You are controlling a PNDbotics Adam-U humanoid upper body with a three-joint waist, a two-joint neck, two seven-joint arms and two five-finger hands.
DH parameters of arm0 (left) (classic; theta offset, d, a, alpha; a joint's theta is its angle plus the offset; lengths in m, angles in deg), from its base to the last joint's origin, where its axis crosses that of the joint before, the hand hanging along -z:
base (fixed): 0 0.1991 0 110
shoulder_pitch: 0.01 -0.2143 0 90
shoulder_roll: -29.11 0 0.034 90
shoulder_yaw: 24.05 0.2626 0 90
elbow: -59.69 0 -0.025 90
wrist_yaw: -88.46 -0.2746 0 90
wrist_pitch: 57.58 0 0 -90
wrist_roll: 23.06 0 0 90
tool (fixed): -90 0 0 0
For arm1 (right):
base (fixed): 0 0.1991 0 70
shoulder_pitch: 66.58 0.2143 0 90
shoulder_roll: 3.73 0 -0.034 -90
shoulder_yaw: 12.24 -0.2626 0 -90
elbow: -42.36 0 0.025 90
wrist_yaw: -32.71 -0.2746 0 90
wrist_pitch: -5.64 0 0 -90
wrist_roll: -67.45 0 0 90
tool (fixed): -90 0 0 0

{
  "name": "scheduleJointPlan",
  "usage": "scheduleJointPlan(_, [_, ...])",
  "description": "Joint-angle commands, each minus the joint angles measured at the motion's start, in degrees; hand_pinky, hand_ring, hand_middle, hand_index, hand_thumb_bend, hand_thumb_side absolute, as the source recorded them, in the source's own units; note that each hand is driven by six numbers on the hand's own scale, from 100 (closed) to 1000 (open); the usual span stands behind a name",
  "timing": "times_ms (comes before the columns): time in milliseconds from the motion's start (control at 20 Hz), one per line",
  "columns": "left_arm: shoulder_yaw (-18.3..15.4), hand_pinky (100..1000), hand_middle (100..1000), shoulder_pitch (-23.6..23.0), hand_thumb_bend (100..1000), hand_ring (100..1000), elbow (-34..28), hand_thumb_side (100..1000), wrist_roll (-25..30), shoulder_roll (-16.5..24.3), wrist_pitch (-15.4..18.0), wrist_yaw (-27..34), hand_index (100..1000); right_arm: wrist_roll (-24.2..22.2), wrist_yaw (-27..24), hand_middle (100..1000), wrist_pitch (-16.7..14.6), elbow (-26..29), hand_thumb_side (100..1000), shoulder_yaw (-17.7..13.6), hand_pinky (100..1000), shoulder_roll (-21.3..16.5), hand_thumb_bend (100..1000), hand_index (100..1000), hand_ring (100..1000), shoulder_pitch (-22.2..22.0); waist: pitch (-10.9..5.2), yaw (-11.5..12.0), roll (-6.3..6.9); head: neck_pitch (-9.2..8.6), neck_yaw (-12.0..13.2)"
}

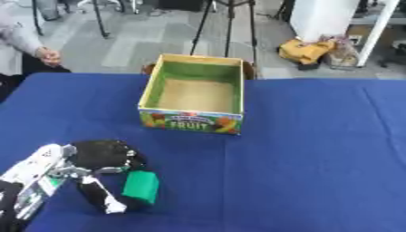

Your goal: Pick up objects on the table and place them in the box.

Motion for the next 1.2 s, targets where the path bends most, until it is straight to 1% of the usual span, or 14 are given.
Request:
scheduleJointPlan(50, [-0.80,670,586,-0.11,100,708,-1.39,709,5.28,2.52,3.39,2.58,773,0.33,0.33,546,0.06,1.17,563,-0.19,836,-1.01,100,804,852,0.61,-1.01,0.07,0.12,-0.85,-0.06])
scheduleJointPlan(300, [-2.26,663,575,-0.28,100,696,-3.93,676,6.21,3.76,2.23,6.71,765,0.42,0.33,546,0.08,1.17,557,-0.18,837,-1.09,100,805,853,0.61,-0.92,0.06,0.27,-1.03,-0.26])
scheduleJointPlan(600, [-4.15,652,559,-1.19,100,674,-7.48,677,7.77,5.50,0.82,12.12,753,0.48,0.33,546,0.07,1.17,551,-0.21,839,-1.26,100,806,854,0.70,-0.68,-0.02,0.49,-1.01,-0.74])
scheduleJointPlan(750, [-4.71,643,550,-1.41,100,659,-8.86,691,8.91,6.42,0.03,14.46,745,0.53,0.28,547,0.03,1.17,551,-0.16,839,-1.24,100,806,854,0.91,-0.51,-0.10,0.55,-0.97,-0.97])
scheduleJointPlan(1200, [-7.64,628,528,-1.96,100,623,-12.80,682,11.03,9.43,-2.83,22.55,724,0.63,0.29,548,0.02,1.17,545,-0.08,840,-1.39,100,807,855,1.18,-0.22,-0.09,0.90,-0.44,-1.59])
